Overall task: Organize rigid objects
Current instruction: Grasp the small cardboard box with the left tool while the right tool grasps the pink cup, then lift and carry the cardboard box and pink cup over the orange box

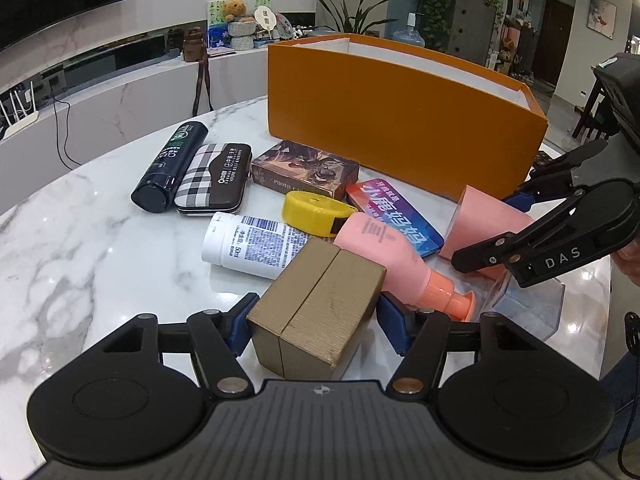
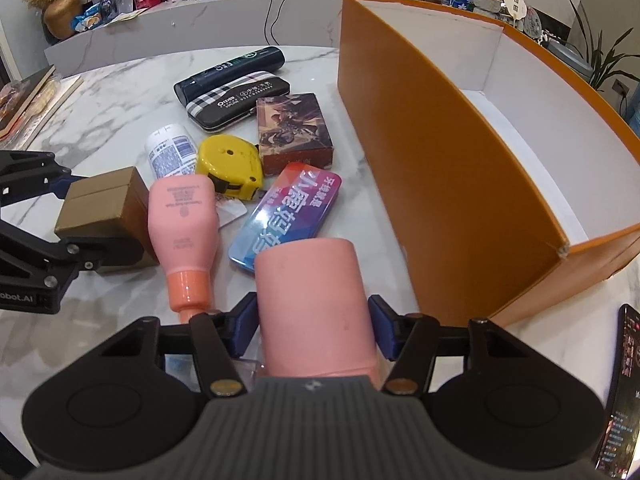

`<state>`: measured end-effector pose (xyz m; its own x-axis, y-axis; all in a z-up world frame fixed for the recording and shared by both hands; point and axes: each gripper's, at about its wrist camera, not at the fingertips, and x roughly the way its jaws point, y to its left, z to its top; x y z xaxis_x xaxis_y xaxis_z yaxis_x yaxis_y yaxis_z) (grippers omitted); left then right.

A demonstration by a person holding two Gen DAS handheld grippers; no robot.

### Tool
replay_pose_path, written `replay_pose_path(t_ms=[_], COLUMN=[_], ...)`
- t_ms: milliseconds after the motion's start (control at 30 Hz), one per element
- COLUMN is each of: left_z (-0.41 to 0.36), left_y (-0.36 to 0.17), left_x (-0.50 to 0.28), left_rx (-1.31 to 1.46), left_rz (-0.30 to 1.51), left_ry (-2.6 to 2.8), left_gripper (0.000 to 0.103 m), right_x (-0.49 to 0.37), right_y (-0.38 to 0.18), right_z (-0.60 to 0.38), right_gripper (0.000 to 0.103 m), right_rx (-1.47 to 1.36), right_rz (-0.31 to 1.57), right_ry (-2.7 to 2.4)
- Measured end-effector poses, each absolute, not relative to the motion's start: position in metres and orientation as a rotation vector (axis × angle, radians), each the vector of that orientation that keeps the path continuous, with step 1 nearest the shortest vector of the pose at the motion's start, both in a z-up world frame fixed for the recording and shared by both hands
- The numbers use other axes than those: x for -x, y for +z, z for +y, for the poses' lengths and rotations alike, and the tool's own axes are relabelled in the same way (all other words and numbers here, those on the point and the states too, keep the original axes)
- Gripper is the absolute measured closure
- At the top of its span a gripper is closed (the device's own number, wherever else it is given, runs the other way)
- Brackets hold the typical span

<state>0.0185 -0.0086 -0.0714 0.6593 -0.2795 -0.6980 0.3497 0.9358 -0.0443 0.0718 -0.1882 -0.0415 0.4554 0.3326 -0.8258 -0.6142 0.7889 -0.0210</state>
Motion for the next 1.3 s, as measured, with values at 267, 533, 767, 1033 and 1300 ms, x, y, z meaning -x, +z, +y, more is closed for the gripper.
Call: replay_pose_path(t_ms=[267, 533, 767, 1033, 1300], left_z=[-0.003, 0.005, 0.009, 0.015, 0.017], left_y=[-0.067, -0.056, -0.048, -0.039, -0.024], left_x=[-0.014, -0.01, -0.007, -0.005, 0.0], left_rx=[-0.09, -0.061, -0.046, -0.025, -0.017], left_rz=[0.755, 0.725, 0.706, 0.692, 0.671], left_ry=[-0.336, -0.31, -0.292, -0.267, -0.257], left_gripper=[0.03, 0.031, 0.031, 0.031, 0.031], right_x=[-0.072, -0.071, -0.069, -0.066, -0.066], right_y=[-0.039, -0.024, -0.013, 0.003, 0.036], right_z=[-0.188, -0.191, -0.191, -0.186, -0.185], right_gripper=[0.044, 0.045, 0.045, 0.045, 0.045], right_rx=[0.35, 0.315, 0.29, 0.251, 0.178], right_rz=[0.922, 0.879, 0.857, 0.834, 0.788], right_ry=[0.602, 0.599, 0.61, 0.641, 0.682])
